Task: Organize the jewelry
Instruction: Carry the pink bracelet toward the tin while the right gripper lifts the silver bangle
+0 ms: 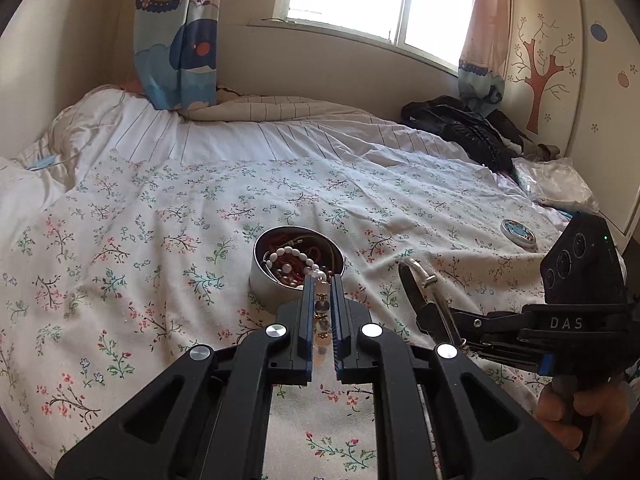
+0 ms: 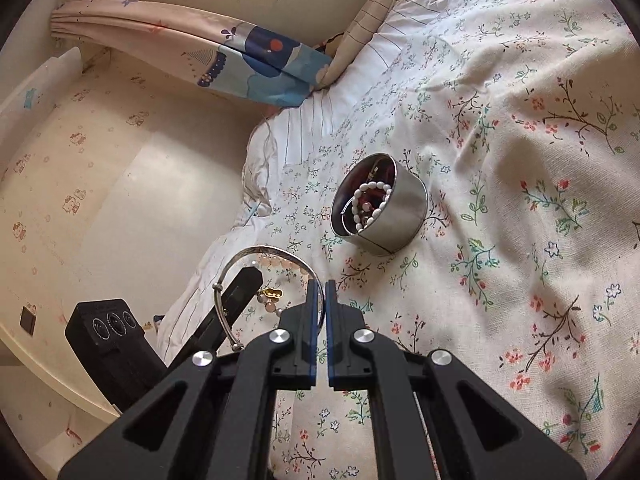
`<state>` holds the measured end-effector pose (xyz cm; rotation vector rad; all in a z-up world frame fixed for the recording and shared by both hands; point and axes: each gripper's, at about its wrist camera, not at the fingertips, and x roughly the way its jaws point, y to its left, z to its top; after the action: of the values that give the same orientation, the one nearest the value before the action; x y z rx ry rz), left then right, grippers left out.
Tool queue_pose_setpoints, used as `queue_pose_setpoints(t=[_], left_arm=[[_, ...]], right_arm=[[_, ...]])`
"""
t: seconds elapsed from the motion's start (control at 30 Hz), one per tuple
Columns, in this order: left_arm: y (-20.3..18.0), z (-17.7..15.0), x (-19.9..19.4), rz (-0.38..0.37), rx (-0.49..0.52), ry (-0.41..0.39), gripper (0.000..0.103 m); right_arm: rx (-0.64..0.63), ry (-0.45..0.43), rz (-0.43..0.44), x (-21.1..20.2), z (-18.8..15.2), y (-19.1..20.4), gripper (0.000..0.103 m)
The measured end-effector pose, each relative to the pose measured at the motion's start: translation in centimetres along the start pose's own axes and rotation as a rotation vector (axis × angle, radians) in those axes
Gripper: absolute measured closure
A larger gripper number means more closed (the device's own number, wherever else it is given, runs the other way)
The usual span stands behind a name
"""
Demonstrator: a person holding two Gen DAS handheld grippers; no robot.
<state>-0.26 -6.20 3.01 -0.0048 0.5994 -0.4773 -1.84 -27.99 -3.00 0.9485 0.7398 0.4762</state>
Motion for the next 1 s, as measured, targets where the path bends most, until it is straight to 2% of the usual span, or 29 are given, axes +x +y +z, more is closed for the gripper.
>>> queue_pose_setpoints(t=[1.0], left_arm=[[0.0,2.4,2.0,0.0,-0.025,-0.059,0.096]], right_arm=[[0.016,-0.049,0.049,1.8,3.2,0.4,0.099]])
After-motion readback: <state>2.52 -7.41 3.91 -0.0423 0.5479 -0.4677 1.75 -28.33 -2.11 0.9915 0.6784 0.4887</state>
